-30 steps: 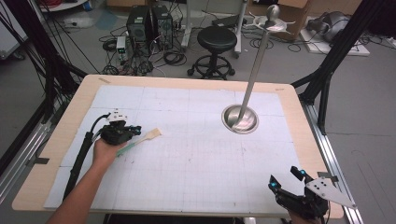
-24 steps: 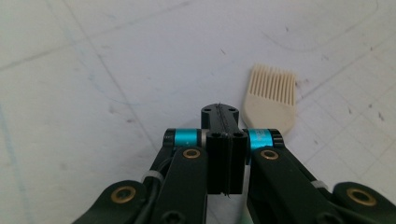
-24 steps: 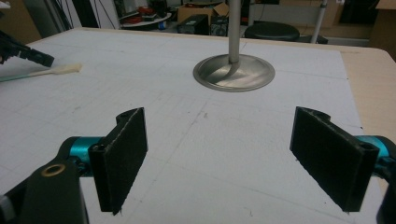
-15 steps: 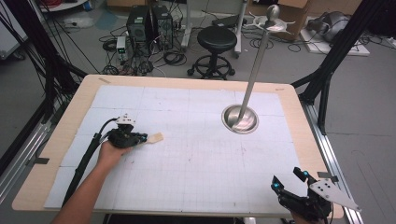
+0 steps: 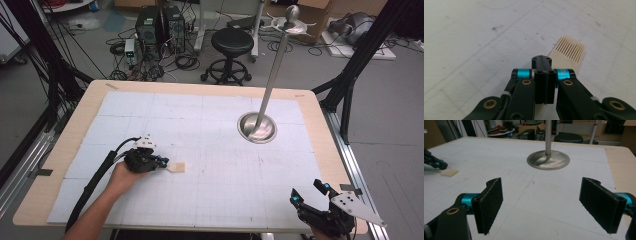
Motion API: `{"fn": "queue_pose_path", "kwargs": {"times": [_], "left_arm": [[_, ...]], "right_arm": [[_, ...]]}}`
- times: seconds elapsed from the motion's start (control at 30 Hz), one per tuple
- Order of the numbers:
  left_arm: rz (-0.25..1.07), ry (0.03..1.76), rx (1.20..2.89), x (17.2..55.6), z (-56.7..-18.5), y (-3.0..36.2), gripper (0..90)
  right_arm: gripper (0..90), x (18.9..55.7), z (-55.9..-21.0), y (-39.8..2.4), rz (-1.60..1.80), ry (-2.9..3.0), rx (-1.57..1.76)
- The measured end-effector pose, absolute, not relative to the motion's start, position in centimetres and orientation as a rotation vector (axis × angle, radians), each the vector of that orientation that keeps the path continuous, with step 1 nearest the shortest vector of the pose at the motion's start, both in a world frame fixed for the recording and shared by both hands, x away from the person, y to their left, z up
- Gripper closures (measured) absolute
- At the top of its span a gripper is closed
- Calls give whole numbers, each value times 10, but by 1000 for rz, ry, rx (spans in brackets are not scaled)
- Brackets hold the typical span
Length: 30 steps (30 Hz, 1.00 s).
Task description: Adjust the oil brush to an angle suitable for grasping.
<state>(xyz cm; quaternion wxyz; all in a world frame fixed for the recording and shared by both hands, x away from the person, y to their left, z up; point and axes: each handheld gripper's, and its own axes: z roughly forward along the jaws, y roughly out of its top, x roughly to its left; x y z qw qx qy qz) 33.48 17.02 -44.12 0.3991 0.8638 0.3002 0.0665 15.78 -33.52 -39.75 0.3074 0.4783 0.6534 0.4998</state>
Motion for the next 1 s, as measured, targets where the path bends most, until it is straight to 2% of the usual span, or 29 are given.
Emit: {"fn": "queue_pose_path", "kwargs": {"times": [0.3, 0.33, 0.43, 0.53, 0.63, 0.9, 1.0], "left_arm": [[108, 672, 2155, 313, -441, 159, 895], [130, 671, 2096, 308, -433, 160, 895], [181, 662, 2064, 300, -424, 166, 895], [270, 742, 1952, 287, -421, 190, 895], [336, 865, 1912, 274, -432, 224, 895], [360, 938, 1977, 255, -435, 244, 895], [343, 1014, 1963, 254, -441, 256, 895]], "right_arm": [[179, 159, -398, -333, 1320, 1733, 1273], [179, 160, -399, -333, 1319, 1739, 1275], [179, 160, -398, -332, 1317, 1739, 1264], [179, 158, -398, -333, 1319, 1731, 1267], [179, 158, -398, -333, 1318, 1726, 1267], [179, 158, -397, -330, 1315, 1739, 1262], [179, 158, -397, -331, 1319, 1733, 1267]]}}
